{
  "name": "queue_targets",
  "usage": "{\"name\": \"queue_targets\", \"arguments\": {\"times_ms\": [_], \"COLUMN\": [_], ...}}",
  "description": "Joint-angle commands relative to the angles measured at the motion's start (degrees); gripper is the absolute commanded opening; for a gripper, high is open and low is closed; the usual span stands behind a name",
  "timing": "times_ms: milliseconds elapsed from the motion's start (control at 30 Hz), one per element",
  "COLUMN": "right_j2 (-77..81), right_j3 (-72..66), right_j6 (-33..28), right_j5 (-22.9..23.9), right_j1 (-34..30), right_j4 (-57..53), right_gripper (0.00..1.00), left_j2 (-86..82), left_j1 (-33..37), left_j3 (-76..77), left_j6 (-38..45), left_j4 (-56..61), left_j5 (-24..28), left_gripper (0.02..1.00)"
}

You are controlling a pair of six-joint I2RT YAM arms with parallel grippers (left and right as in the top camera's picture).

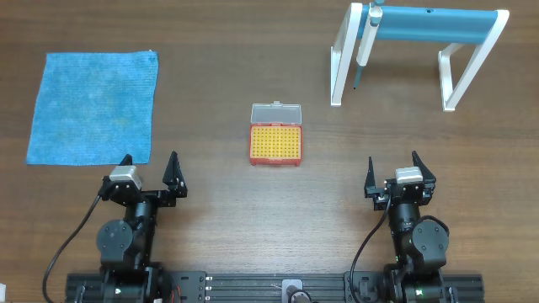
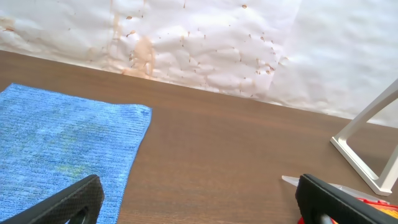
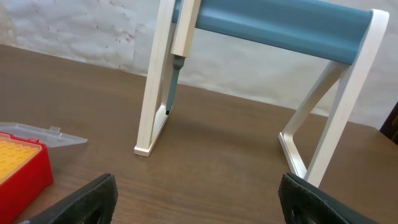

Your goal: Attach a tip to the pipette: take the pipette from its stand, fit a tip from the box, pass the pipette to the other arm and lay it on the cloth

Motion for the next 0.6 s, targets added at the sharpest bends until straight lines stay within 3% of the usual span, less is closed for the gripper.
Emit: {"name": "queue_targets", "arguments": {"times_ms": [33,500,600], "right_j2": [-0.68,0.15,10.64], "right_j3": [-0.13,0.81,9.22], "right_j6": [0.85,0.94,1.09], "right_j5": [0.96,0.96,0.94], "right_j1": [-0.24,-0.24,-0.26], "right_j4": [-0.37,-0.11,-0.11], "right_gripper": [0.840,0.840,0.840], "left_j2": [-0.42,-0.42,-0.42], "left_j1": [0.24,0.24,0.24], "left_j3": [-0.15,-0.15,-0.15], "left_j6": [-0.07,-0.07,-0.07], "left_j4": [-0.33,-0.33,-0.33], "left_j5": [-0.59,-0.59,-0.59], "left_gripper": [0.996,0.996,0.996]}}
